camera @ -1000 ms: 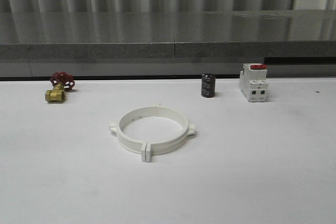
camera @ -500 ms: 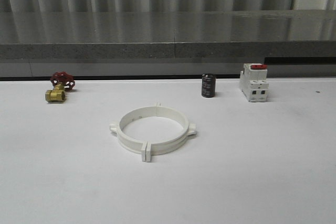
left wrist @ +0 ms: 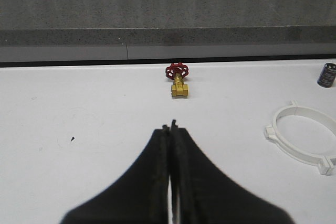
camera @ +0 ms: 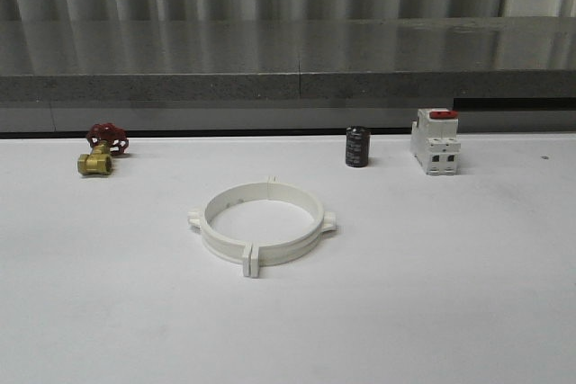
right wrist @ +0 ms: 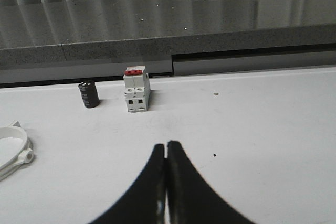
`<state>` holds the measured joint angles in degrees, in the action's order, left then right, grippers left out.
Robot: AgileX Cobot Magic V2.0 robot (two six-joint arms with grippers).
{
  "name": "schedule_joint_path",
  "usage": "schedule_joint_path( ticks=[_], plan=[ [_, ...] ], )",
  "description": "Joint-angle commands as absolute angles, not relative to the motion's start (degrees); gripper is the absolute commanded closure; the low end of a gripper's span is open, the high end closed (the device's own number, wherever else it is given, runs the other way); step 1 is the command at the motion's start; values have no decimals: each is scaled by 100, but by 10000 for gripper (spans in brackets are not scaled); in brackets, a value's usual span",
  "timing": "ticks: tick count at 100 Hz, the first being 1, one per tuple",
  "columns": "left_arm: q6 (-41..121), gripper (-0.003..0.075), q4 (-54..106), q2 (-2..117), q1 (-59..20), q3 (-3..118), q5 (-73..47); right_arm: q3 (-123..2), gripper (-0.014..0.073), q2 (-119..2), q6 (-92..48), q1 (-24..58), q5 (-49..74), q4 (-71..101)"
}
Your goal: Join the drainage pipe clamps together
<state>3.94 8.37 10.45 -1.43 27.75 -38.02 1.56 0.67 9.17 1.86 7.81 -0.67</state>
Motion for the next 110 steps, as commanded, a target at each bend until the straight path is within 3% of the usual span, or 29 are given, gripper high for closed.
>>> schedule_joint_path(
  ticks=[1, 48, 75, 110],
  plan=[
    [392, 740, 918, 1121, -183, 2928, -3359, 70, 662, 175, 859, 145, 315, -76],
    [392, 740, 802, 1121, -183, 2774, -2879, 70, 662, 175, 859, 145, 319, -76],
    [-615, 740, 0, 794, -183, 1836, -1850, 70, 662, 175, 859, 145, 330, -76],
    [-732, 740, -191, -112, -183, 715, -1195, 70, 662, 175, 859, 145, 330, -76]
  ],
)
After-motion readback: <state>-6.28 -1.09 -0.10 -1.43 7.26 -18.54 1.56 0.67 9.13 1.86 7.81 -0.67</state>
